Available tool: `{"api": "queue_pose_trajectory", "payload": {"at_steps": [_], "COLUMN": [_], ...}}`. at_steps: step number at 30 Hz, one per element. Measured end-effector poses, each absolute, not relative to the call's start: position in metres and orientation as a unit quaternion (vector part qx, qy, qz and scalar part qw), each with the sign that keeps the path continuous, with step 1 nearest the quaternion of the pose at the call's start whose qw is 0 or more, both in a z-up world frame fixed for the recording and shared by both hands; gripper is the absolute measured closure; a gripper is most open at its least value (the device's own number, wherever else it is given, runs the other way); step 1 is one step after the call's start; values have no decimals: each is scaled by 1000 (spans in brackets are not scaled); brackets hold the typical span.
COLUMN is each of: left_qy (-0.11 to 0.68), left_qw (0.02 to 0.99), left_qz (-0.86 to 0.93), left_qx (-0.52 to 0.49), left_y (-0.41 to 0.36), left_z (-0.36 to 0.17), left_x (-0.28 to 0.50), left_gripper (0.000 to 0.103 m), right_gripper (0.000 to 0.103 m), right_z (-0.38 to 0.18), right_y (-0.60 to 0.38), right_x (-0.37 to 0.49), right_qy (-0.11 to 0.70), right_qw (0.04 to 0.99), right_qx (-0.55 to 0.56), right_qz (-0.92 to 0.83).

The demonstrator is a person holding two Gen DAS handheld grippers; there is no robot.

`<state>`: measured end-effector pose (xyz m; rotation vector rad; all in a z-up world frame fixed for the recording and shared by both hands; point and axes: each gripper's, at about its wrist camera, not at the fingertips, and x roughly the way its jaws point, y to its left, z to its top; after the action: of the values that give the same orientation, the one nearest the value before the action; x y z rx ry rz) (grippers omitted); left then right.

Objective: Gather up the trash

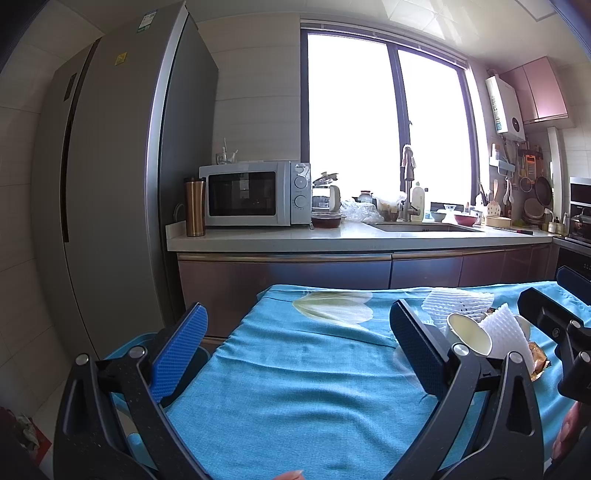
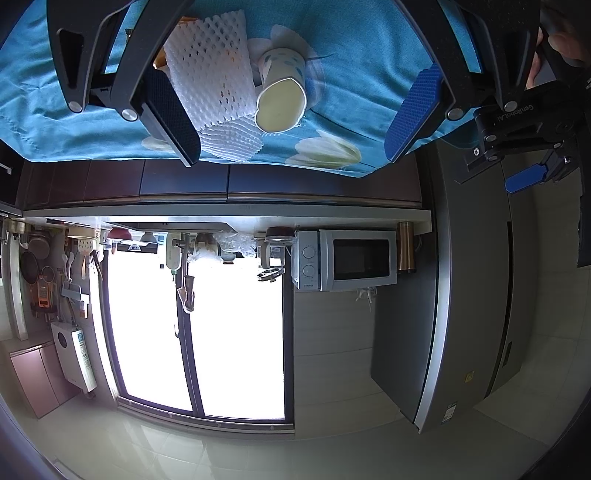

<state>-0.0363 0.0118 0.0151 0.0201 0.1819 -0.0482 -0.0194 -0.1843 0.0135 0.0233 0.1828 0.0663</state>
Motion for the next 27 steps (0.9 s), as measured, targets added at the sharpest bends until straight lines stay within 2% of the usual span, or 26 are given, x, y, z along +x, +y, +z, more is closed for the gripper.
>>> {"api": "queue_pose_trajectory", "payload": {"at_steps": [27], "left_qy": [93], "left_qw": [995], "left_qz": [-24], "left_qx": [10], "left_y": [9], "left_z": [14], "left_x": [-36], "left_gripper": [6], "right_gripper": [7], "right_z": [13], "right_y": [-188], "right_x": [-18], "right_qy": [93], "right_qw": [995], "right_qx": [15], "right_qz": [34]}}
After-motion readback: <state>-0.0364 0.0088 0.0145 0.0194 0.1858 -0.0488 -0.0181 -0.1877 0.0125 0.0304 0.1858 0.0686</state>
